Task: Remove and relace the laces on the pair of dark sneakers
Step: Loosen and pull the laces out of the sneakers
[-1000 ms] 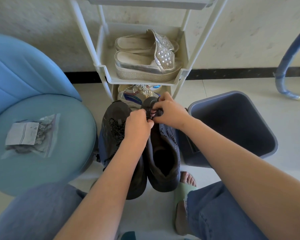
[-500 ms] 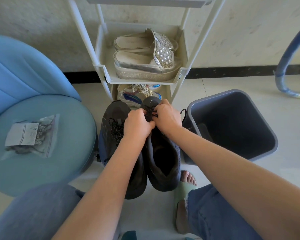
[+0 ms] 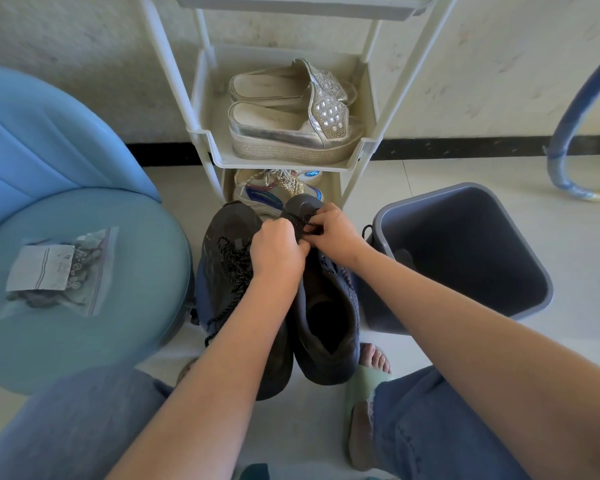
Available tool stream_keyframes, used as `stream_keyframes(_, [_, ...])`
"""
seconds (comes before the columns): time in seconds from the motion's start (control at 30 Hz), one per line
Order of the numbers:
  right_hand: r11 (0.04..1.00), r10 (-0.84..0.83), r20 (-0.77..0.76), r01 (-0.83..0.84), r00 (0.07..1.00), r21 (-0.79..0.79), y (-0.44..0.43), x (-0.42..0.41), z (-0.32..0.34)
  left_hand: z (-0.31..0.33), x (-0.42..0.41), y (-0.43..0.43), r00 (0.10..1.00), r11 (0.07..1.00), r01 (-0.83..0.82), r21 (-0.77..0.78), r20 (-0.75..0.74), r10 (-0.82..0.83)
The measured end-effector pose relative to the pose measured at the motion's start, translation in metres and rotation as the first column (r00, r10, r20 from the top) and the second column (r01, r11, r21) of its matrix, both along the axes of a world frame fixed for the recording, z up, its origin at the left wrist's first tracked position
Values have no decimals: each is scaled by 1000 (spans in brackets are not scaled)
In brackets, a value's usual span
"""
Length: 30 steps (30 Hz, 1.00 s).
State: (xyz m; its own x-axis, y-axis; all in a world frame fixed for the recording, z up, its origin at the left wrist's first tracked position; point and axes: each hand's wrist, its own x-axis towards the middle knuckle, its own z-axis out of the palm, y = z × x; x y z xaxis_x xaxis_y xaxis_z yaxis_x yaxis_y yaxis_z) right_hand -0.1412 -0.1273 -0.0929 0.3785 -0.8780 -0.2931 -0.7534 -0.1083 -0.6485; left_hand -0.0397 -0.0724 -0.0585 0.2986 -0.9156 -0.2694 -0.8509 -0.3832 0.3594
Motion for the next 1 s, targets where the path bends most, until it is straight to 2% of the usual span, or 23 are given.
stream_keyframes(0.1, [996, 82, -6, -81, 997, 22, -2, -2, 1, -3, 2, 5, 1000, 999, -18, -35, 15, 19])
stream_keyframes(0.2, [984, 177, 13, -177, 984, 27, -2, -6, 4, -4, 3, 7, 998, 996, -62, -57, -31, 60])
stream_keyframes(0.37, [974, 191, 80, -199, 978, 110, -7, -17, 12, -3, 5, 10, 997, 995, -70, -70, -48, 67])
stream_keyframes(0.53, [963, 256, 27, -257, 966, 86, -6, -15, 13, -3, 6, 9, 998, 996, -49, -76, -36, 47])
stream_keyframes(0.73, [984, 178, -9, -178, 984, 6, -2, -6, 10, -4, 6, 8, 998, 996, -47, -72, -39, 44])
stream_keyframes(0.9, [960, 260, 26, -261, 965, 96, -8, -15, 15, -2, 8, 10, 997, 996, -58, -68, -56, 55])
stream_keyframes(0.93, [960, 251, 59, -256, 966, 113, -10, -20, 17, -2, 7, 10, 997, 996, -55, -68, -49, 52])
stream_keyframes(1.0, [972, 111, 201, -149, 973, 184, -14, -30, 21, -1, 7, 11, 998, 997, -43, -62, -38, 41])
